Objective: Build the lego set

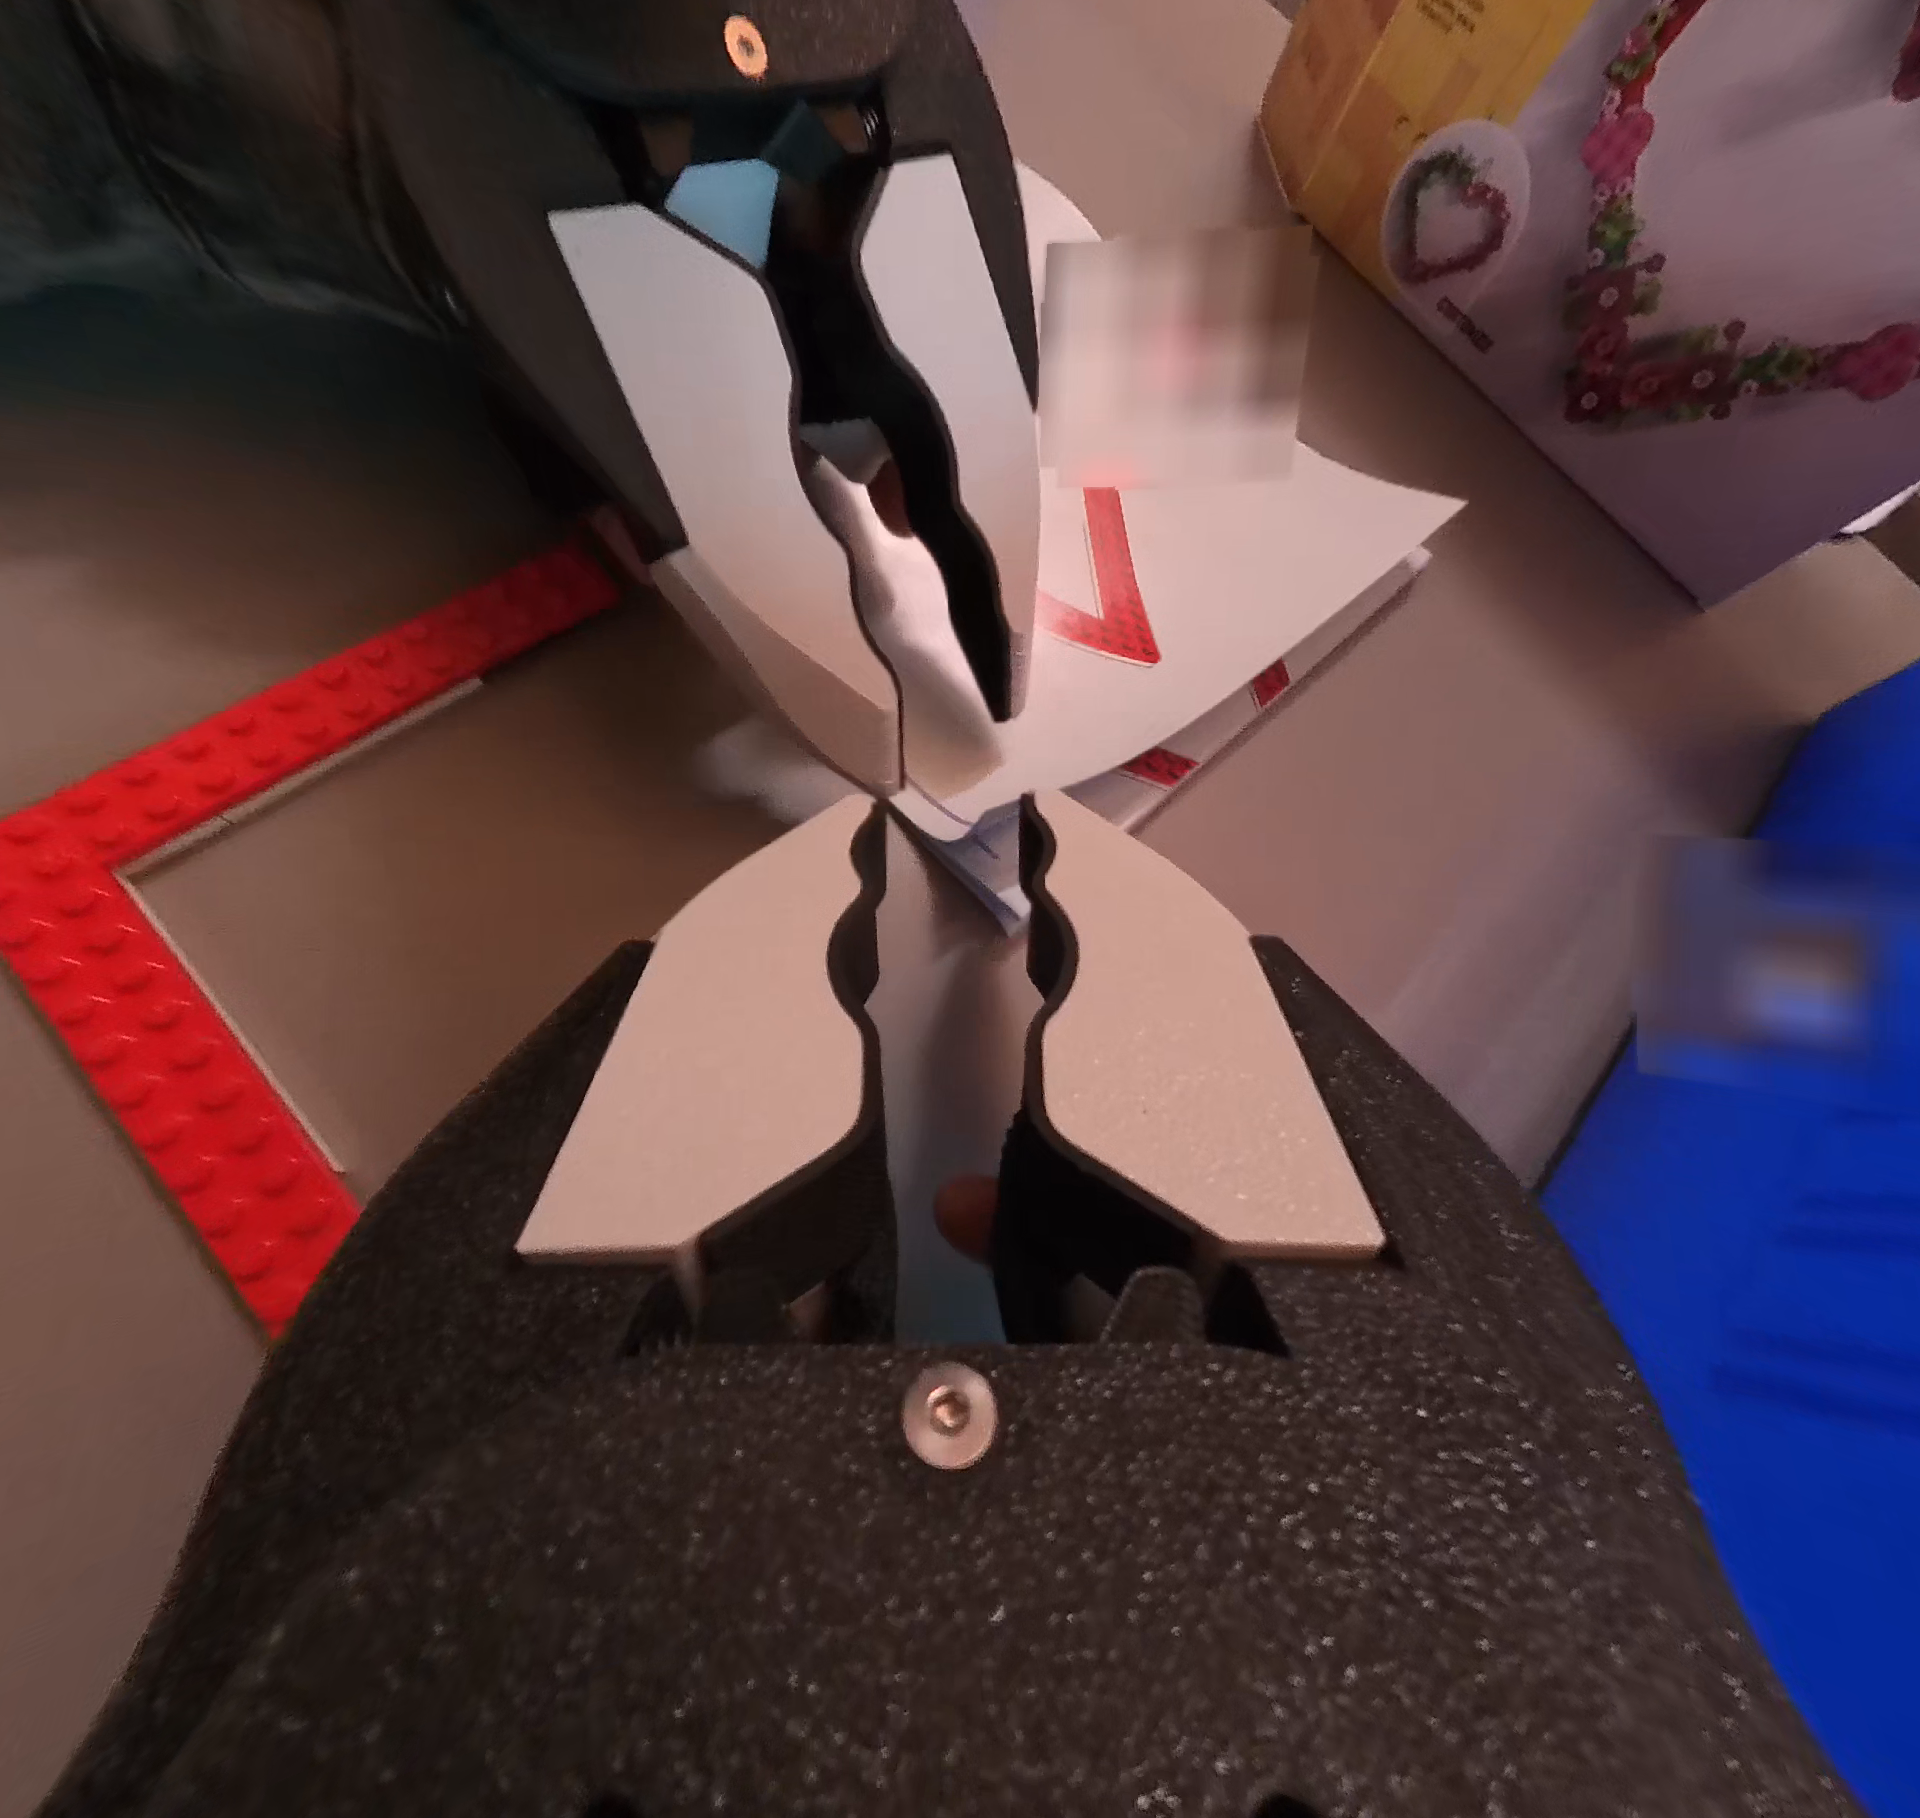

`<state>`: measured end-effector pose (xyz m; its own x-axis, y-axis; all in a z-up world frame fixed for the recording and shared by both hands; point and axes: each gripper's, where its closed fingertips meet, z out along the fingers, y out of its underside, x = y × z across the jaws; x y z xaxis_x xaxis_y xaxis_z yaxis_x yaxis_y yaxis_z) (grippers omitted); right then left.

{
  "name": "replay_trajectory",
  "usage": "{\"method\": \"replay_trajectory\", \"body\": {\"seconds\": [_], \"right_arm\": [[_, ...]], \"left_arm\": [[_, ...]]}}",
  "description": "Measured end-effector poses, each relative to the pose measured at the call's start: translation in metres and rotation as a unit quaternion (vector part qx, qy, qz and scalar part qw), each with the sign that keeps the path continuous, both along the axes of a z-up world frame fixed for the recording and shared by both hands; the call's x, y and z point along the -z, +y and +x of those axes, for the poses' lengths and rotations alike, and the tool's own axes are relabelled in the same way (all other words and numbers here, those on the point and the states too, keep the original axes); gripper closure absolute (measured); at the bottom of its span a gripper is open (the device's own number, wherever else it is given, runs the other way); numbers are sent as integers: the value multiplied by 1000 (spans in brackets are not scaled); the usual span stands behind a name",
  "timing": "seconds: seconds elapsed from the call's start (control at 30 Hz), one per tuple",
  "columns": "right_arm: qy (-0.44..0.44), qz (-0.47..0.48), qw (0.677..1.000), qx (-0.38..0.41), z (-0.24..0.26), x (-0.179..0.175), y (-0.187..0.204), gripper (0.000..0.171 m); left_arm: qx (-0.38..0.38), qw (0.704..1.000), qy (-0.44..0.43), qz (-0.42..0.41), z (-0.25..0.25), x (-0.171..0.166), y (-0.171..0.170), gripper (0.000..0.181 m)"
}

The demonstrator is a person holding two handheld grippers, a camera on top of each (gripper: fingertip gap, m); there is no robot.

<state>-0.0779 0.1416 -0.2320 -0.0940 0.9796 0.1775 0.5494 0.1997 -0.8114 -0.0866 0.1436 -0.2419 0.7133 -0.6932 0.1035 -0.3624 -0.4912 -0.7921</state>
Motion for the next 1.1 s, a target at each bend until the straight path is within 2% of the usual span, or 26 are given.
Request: {"method": "replay_trajectory", "body": {"seconds": [0.17, 0.3, 0.37, 0.47, 0.63, 0.87, 1.1], "right_arm": [[23, -57, 998, -13, -5, -5, -6, 146], [21, -64, 997, -29, -8, -4, -11, 143], [20, -65, 997, -30, -8, -3, -11, 143], [21, -67, 997, -30, -9, -3, -11, 143], [18, -64, 997, -30, -9, -3, -12, 143], [14, -63, 997, -32, -9, -1, -12, 143], [10, -64, 998, -29, -9, 0, -11, 143]], "left_arm": [[-7, 1000, -19, 11, -2, -6, 1, 155], [-26, 999, -21, 8, -5, -6, 5, 155], [-42, 998, -37, 3, -9, -8, 8, 161], [-52, 994, -95, -23, -12, -13, 10, 164], [-40, 969, -220, -102, -7, -21, 6, 151], [-39, 979, -158, -122, -2, -5, 5, 152], [-59, 972, -188, -126, -8, -8, 9, 158]]}}
